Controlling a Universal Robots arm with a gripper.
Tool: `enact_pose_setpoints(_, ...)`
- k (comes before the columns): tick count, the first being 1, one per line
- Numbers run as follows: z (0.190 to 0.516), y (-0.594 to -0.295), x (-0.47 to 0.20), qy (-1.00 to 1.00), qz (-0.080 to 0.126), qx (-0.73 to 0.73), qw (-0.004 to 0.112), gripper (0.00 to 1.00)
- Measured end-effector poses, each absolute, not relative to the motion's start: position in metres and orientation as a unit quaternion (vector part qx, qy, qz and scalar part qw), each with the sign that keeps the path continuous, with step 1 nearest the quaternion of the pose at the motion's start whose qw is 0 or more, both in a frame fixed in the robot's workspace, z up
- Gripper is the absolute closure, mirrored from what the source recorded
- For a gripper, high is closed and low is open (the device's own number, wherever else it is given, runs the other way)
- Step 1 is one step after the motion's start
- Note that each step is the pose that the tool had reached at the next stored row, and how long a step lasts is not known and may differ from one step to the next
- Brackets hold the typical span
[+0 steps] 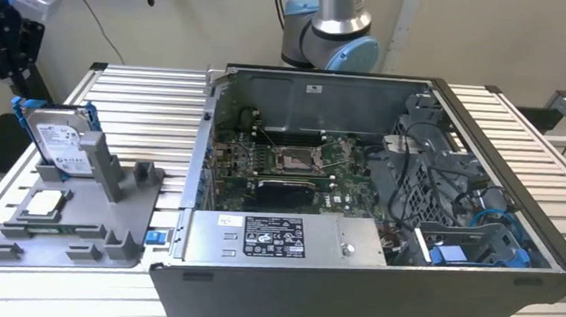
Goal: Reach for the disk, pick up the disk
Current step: 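Pick up the disk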
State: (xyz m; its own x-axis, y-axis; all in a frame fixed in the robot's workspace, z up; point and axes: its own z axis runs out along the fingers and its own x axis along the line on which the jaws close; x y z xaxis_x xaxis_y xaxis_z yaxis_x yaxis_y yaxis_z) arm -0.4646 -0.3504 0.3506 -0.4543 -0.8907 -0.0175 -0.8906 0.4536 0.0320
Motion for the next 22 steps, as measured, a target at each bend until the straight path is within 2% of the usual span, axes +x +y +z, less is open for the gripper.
enact_pose_setpoints(12,0.3505,-0.3505,-0.4647,-0.792,-0.009,0.611,-0.012,1.00)
enact_pose_setpoints(22,0.3504,-0.3505,-0.4647,-0.759,-0.009,0.651,-0.013,1.00)
